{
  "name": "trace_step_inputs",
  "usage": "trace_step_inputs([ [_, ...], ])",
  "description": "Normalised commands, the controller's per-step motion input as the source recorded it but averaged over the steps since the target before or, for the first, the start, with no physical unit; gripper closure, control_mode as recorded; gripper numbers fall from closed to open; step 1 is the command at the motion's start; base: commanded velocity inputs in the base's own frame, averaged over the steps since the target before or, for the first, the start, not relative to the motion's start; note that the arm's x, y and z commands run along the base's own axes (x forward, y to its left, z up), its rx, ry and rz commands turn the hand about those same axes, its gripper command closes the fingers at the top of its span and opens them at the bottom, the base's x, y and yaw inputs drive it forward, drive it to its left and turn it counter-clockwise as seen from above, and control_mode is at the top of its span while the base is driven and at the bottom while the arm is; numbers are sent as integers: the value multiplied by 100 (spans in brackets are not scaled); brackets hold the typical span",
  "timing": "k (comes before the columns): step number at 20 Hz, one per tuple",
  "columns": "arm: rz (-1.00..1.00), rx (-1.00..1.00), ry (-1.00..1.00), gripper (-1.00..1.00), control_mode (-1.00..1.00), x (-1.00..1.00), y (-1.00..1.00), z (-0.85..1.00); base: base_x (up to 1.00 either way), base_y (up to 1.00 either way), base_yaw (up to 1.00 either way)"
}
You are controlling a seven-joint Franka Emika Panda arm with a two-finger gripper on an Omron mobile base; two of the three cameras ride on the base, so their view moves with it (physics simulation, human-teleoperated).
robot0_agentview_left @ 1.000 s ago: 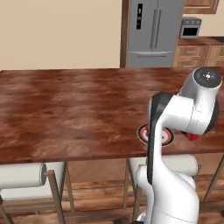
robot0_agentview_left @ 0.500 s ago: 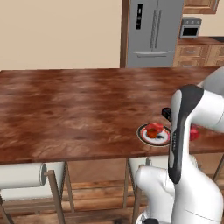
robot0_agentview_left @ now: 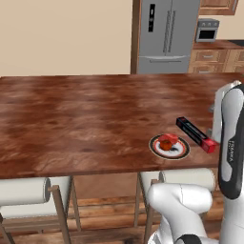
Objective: Retrieve the tupperware and aluminum foil from the cabinet and place them on the dining counter near the plate with tomato and steak to prepare for storing leftovers.
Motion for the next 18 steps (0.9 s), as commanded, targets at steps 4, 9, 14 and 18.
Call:
trace_step_inputs([
  [4,55,-32,-16,-100,-100,-6,0,0,0,0,0],
  [9,55,-33,-32,-100,-100,-1,7,1,0,0,0],
  [14,25,-22,-11,-100,-100,-34,0,4,0,0,0],
  [18,0,-2,0,-100,-100,1,0,0,0,0,0],
])
